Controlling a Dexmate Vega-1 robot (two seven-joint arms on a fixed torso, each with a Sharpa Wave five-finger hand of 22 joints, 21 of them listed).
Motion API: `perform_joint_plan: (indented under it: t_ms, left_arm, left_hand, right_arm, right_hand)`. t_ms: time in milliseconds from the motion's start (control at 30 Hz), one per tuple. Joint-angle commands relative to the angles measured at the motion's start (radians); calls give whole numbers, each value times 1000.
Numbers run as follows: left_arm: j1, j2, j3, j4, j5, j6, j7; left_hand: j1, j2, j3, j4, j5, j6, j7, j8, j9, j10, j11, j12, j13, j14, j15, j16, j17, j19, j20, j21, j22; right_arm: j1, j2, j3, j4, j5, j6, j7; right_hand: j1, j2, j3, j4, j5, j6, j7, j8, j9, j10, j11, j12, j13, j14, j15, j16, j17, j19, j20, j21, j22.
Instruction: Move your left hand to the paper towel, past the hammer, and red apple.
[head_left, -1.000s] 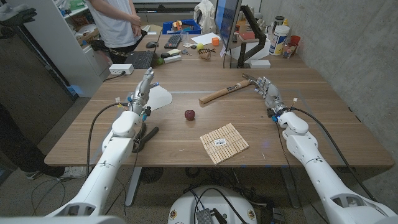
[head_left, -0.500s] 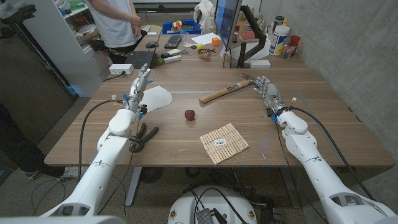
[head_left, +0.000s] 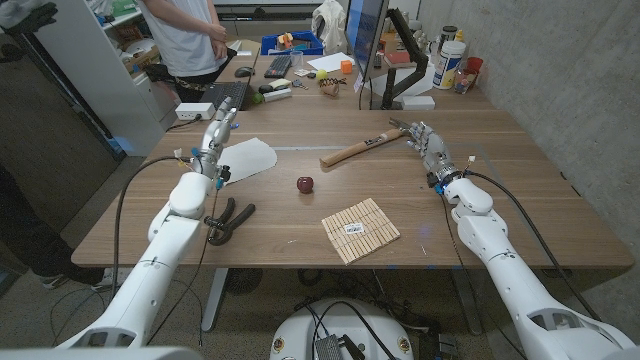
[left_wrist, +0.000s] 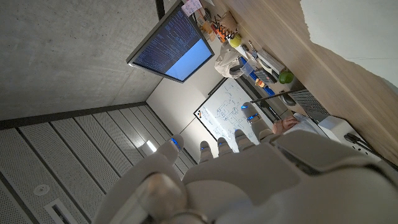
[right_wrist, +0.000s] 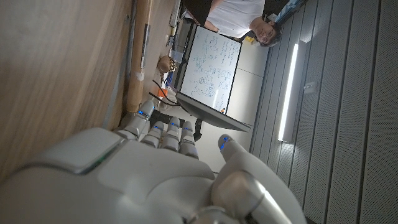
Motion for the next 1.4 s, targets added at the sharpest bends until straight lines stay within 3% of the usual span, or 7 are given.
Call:
perform_joint_plan:
  t_ms: [33,700,1400]
  left_arm:
    - [-1,42,12,-32,81,35,48]
    - [6,89,11,-80,151,76,95]
    - [1,178,43,-143,296,167,115]
  left_hand:
    - [14,36,11,0,1,-1,-11,1,2,-1,1,2,3,-115,-57,-4,3,-243,-50,-4,3]
    - [22,36,19,6,-4,5,-24,-1,3,2,-2,2,4,-114,-59,-4,6,-245,-42,-8,4]
    - [27,36,25,12,-10,12,-33,-2,3,5,-2,3,4,-121,-62,-7,8,-254,-36,-14,4]
  right_arm:
    - [5,3,-3,10,-5,10,3]
    - [15,-1,-5,29,-7,23,17]
    - [11,-8,3,43,-3,39,28]
  right_hand:
    - [-1,82,-3,1,6,9,4,9,4,7,3,7,6,-8,-40,4,5,-23,-112,-3,4]
    - [-2,82,-5,1,7,10,4,8,4,8,2,7,6,-8,-39,4,5,-21,-111,-9,5]
    - [-4,82,-8,1,7,11,4,8,4,7,1,7,6,-9,-39,3,5,-18,-111,-17,5]
